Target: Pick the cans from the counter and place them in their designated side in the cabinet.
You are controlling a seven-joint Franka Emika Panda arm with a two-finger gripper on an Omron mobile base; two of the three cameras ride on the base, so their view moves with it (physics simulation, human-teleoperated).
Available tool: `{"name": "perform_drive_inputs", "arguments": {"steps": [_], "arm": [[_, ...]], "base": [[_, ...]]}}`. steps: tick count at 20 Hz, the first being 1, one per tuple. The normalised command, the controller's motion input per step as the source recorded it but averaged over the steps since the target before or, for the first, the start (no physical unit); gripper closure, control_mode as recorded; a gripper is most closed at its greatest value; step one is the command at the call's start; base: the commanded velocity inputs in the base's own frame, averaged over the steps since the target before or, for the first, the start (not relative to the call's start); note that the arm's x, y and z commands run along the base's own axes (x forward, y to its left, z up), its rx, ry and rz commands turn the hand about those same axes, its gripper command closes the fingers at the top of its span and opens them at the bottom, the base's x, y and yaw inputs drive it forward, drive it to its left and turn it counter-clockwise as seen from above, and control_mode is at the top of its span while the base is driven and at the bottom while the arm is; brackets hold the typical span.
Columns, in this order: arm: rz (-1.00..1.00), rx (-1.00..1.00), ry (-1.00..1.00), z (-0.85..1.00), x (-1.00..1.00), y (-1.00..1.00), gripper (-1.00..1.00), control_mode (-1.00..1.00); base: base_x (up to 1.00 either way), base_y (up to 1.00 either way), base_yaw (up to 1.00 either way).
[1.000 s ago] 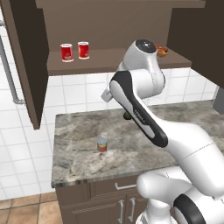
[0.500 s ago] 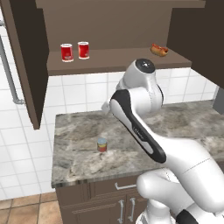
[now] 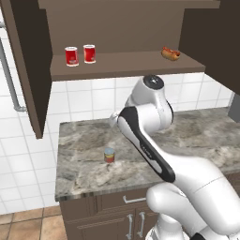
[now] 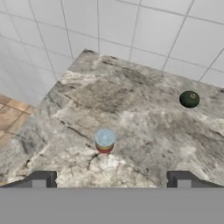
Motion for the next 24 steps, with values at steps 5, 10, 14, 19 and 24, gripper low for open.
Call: {"name": "perform_drive_inputs", "arguments": {"steps": [5,10,14,19,24], "arm": [[-0.13,0.15,0.05,-0.24,-0.11,0.0,-1.0,-1.0],[-0.08,0.02,0.04,-0.24,-0.05,0.0,-1.0,-1.0],[-0.08,0.0,0.05,-0.25,-0.01,0.0,-1.0,-1.0],[-0.05,0.0,0.04,-0.21,0.0,0.01,-1.0,-1.0],[-0.03,0.0,0.03,-0.19,0.06,0.05,-1.0,-1.0]], "base": [[0.0,0.0,0.0],[0.0,0.0,0.0],[0.0,0.0,0.0],[0.0,0.0,0.0],[0.0,0.0,0.0]]}}
